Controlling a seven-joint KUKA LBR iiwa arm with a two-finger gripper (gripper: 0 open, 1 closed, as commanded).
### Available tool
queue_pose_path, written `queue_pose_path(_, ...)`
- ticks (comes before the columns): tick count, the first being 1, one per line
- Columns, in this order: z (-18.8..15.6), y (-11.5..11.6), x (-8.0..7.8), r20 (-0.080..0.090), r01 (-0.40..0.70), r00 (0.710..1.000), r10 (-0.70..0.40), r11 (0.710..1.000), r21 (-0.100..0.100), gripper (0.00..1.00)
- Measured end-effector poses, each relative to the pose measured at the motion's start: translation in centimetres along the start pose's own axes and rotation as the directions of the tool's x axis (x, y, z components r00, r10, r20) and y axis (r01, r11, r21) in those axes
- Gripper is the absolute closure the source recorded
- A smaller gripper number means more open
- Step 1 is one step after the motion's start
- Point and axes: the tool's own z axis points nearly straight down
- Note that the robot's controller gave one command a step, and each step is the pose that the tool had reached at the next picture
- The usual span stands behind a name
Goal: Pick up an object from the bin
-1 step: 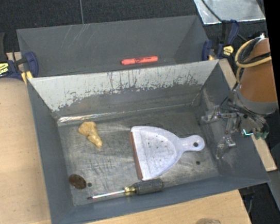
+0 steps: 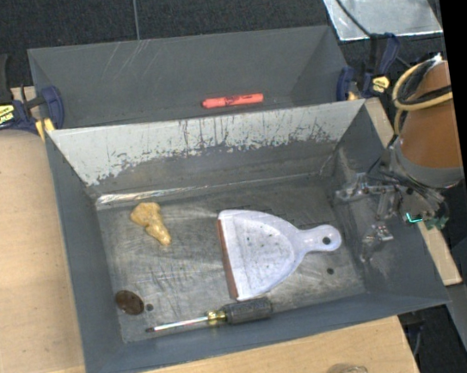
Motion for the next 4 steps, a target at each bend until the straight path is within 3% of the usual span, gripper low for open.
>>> queue_pose_path(1,0.4,1.5,-1.8,0.001,-0.042,0.999,0.042,0.999,0.001,0.0)
queue_pose_path(2,2.7,3.1,-2.2,0.002,-0.183,0.983,0.183,0.983,-0.001,0.0)
queue_pose_path(3,7.2,4.7,-4.0,0.017,-0.124,0.992,0.124,0.992,0.002,1.0)
queue_pose_path(4,7.2,4.7,-4.0,0.017,-0.124,0.992,0.124,0.992,0.002,1.0)
